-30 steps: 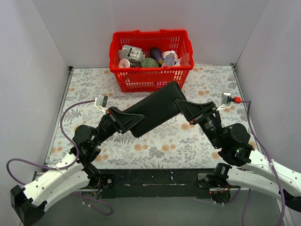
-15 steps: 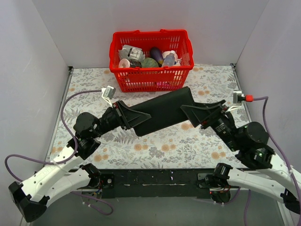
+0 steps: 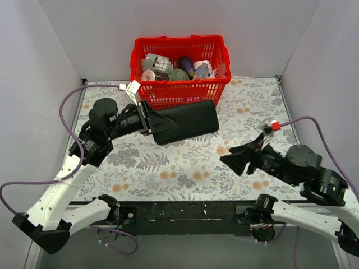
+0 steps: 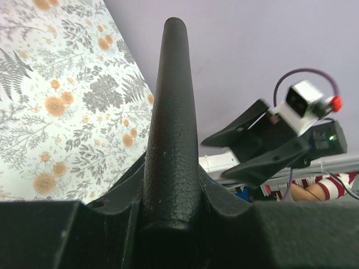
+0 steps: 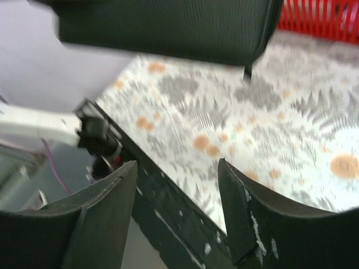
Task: Sort the hair-cutting tools
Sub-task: Zip the hairdressing tool bag.
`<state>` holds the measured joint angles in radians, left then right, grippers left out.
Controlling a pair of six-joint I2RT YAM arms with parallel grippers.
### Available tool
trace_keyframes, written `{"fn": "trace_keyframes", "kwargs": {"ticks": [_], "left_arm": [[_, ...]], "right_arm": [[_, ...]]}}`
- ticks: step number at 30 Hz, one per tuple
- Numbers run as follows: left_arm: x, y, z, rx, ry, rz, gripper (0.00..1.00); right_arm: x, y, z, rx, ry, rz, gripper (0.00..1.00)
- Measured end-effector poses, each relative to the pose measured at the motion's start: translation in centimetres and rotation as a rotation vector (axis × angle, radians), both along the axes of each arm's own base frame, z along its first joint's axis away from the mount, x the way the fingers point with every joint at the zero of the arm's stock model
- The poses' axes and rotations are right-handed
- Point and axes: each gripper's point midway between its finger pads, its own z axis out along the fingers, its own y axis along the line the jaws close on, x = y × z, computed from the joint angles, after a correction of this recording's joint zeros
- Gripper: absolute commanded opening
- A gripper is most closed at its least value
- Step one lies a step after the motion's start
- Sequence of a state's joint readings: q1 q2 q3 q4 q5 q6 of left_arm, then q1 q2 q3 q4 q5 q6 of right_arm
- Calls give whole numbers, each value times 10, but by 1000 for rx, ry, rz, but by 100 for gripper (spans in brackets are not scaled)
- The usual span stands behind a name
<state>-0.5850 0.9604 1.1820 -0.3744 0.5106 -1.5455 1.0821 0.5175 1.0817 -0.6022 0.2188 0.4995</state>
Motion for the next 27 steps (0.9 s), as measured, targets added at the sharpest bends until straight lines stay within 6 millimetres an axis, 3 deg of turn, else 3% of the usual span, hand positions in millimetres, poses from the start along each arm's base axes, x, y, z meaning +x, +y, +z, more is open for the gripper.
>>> {"fn": "trace_keyframes", "kwargs": {"ticks": [4,6,9,12,17,21,27], "left_arm": [[11,5,11,36,14,13,0],[10,5,10,47,31,2,0],[6,5,3,68,83,-19,0],[2,7,-6,96,140,-26,0],[-7,12,-15,128,201,-26,0],[-14,15,-14,120,225,-26,0],[-25,18,-5,89,226,-46,0]], "right_arm": [[1,12,-62,-226,94,40,60],[5,12,-85,-313,126,24,58],[13,10,-105,-390,133,-8,57],[21,4,-110,-416,107,-51,57],[30,0,-101,-408,39,-83,57],[32,8,-97,-385,-5,-56,57],[28,25,-116,-392,-45,30,61]]}}
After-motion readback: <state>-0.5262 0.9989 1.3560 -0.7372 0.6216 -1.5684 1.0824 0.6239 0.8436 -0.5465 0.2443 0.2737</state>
